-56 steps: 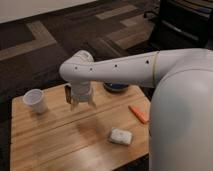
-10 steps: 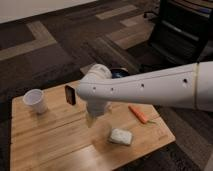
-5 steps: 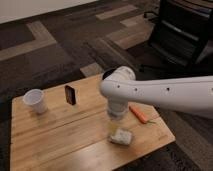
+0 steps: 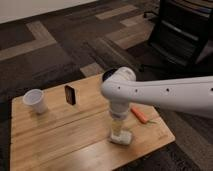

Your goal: Place the white sponge in the ceramic bowl

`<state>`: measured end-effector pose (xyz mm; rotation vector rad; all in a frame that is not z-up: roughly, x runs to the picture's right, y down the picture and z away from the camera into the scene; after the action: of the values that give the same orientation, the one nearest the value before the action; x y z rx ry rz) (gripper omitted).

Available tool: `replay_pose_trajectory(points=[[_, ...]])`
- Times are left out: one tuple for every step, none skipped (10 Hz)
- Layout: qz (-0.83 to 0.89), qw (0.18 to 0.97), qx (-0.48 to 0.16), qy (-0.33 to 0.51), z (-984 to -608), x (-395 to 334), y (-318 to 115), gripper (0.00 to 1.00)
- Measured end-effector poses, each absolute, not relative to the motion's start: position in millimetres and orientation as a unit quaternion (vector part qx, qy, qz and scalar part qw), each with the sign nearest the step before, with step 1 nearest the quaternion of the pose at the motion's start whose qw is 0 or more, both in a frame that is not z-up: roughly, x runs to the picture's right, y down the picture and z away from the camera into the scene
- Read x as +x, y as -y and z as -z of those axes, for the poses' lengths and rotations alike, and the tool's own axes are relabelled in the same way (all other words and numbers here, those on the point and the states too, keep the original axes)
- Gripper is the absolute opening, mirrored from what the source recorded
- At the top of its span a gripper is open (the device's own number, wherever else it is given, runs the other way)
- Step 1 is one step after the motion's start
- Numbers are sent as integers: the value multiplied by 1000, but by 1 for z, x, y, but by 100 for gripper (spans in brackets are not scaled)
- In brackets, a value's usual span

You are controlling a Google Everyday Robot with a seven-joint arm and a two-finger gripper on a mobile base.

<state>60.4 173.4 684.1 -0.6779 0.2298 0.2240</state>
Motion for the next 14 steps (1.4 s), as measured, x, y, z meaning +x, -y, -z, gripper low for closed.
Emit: replay_pose_trajectory(points=[[-89,936,-322,-110,-689,57,-176,65],[-75,940,-315,-109,-692,54,-181,65],[-68,942,-312,-107,-693,53,-185,65],[-59,942,-314,-103,-692,50,-196,65],[-57,941,-318,-100,-694,51,-208,65],[-61,940,-321,-98,-697,56,-217,65],[-64,940,-321,-96,-701,60,-221,65],[-66,940,-323,-92,-705,67,-225,65],[-66,940,-323,-88,-709,70,-228,65],[-64,941,-323,-82,-712,73,-233,65],[-59,942,-322,-77,-716,76,-238,65],[-55,942,-322,-72,-719,79,-242,65],[-52,944,-321,-63,-724,81,-245,65],[-52,944,-320,-57,-729,81,-247,65]])
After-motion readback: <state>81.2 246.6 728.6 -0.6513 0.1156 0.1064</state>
